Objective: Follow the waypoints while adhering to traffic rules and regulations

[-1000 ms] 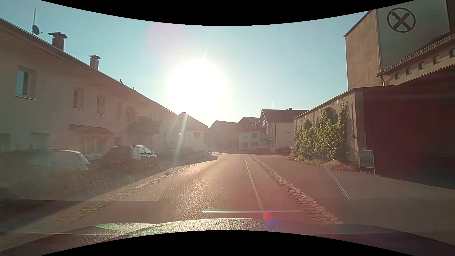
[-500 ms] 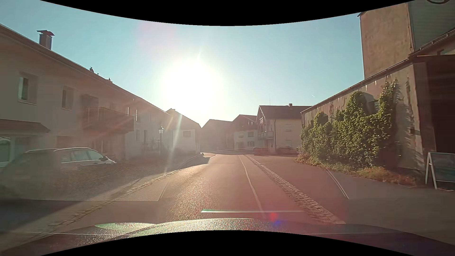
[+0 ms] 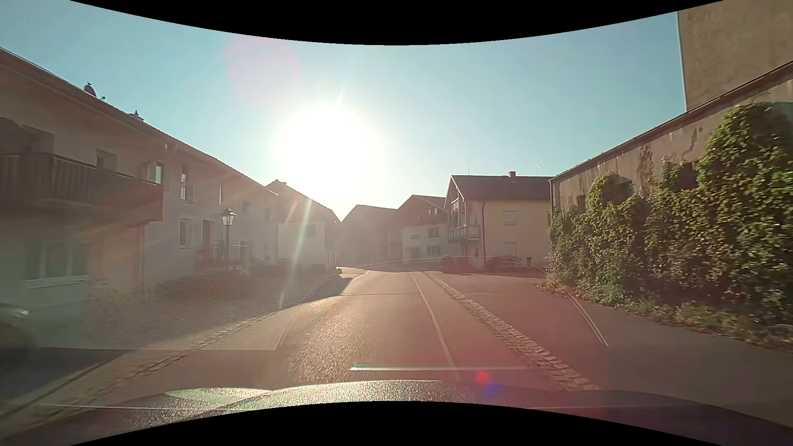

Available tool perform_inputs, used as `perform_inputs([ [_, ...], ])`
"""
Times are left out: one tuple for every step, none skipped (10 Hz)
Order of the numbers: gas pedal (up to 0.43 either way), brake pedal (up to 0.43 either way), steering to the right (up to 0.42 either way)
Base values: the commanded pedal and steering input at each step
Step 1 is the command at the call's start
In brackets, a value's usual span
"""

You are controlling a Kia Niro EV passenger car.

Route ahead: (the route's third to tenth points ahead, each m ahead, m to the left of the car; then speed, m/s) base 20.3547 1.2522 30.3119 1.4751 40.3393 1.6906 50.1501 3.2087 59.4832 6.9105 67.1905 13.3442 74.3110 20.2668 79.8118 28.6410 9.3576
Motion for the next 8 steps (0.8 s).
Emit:
perform_inputs([
  [0.11,0.0,0.013],
  [0.11,0.0,0.012],
  [0.11,0.0,0.013],
  [0.11,0.0,0.012],
  [0.11,0.0,0.011],
  [0.11,0.0,0.009],
  [0.11,0.0,0.006],
  [0.11,0.0,0.005],
])
